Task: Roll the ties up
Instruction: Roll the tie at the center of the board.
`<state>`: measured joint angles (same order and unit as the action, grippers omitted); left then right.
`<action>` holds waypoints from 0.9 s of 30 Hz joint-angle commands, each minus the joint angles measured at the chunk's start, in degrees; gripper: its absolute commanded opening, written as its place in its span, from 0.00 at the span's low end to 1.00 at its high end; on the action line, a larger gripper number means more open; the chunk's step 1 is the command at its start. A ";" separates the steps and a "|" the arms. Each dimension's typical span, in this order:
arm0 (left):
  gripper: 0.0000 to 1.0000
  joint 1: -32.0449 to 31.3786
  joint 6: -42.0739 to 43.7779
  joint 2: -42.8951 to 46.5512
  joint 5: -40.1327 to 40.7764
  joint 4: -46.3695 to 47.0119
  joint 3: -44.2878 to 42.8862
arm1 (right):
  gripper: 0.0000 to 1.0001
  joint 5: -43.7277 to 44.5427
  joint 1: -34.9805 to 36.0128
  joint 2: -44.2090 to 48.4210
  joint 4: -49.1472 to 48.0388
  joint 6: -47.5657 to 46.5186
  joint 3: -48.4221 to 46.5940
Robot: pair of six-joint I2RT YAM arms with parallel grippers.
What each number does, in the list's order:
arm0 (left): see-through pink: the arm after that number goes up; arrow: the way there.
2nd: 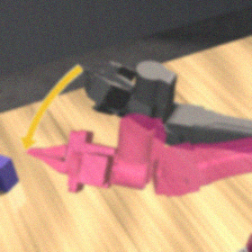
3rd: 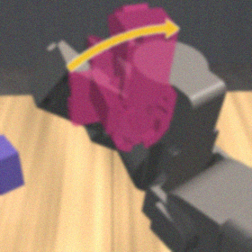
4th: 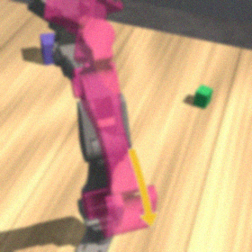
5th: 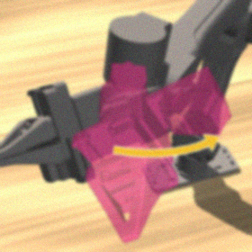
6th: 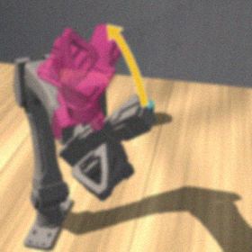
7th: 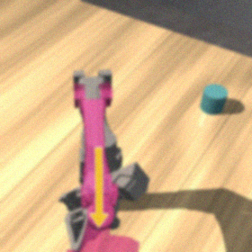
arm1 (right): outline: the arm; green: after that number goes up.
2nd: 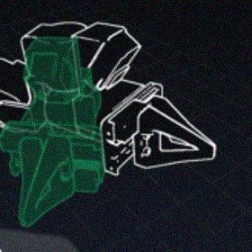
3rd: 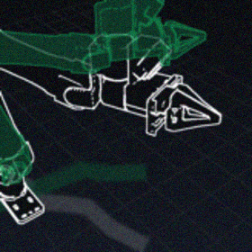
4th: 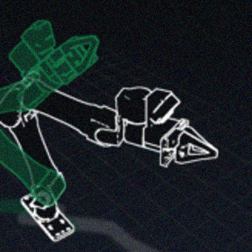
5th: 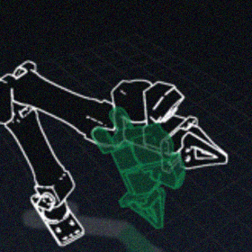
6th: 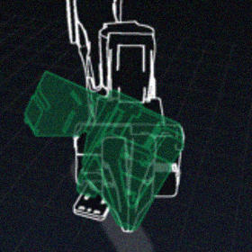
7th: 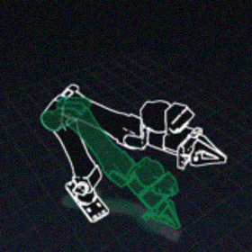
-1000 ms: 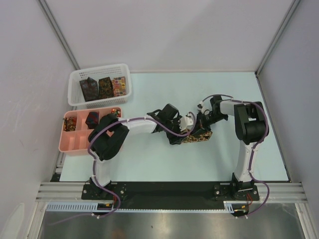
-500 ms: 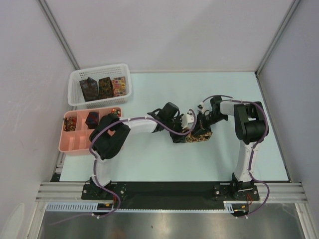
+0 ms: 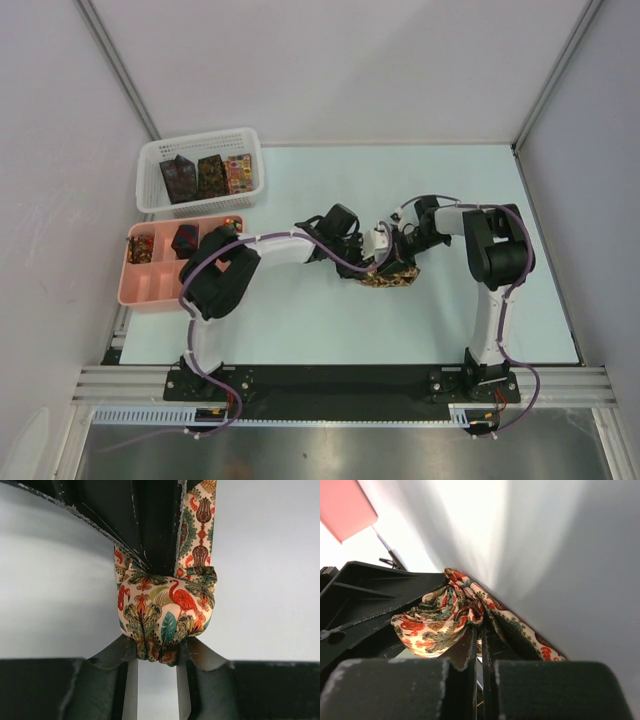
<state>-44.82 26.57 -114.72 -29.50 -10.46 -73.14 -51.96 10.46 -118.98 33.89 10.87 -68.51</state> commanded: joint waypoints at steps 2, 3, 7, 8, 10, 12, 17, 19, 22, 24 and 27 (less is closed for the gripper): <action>0.11 -0.01 5.51 5.90 3.91 -12.21 4.06 | 0.10 1.00 4.32 -1.96 -4.54 0.73 -0.22; 0.11 -0.09 4.56 6.08 5.14 -12.65 3.89 | 0.15 0.21 3.35 -1.44 -3.14 0.29 -0.48; 0.11 -1.41 2.18 4.07 10.75 -13.01 1.61 | 0.29 -3.05 -0.70 2.43 1.17 -2.17 -0.75; 0.11 -1.59 1.65 2.93 11.21 -13.01 1.17 | 0.35 -3.66 -1.22 3.91 2.75 -2.78 -0.40; 0.11 -1.94 0.86 2.04 12.26 -12.75 0.20 | 0.39 -4.19 -2.37 5.24 4.16 -4.19 0.04; 0.10 -2.38 0.94 1.25 13.14 -12.66 -0.24 | 0.40 -5.86 -2.72 6.56 5.05 -4.28 0.92; 0.11 -3.08 1.12 0.99 15.34 -12.48 -0.33 | 0.44 -8.94 -2.29 7.71 1.72 -0.78 2.24; 0.13 -3.17 1.12 0.72 15.70 -12.48 -0.33 | 0.47 -9.29 -0.98 7.53 0.39 0.11 2.33; 0.17 -3.35 0.77 0.55 16.31 -12.48 -0.51 | 0.47 -8.95 0.96 6.13 0.04 0.20 1.80; 0.20 -3.35 0.33 0.72 16.14 -12.39 -0.60 | 0.44 -7.19 2.02 5.34 0.56 -0.93 1.80; 0.29 -3.26 0.15 1.51 15.53 -11.78 -0.16 | 0.25 -3.24 1.85 3.85 2.84 -4.00 1.54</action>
<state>-47.90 27.90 -111.61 -16.64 -19.90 -73.63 -58.59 11.97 -113.56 34.83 9.96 -66.50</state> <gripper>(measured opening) 0.322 0.384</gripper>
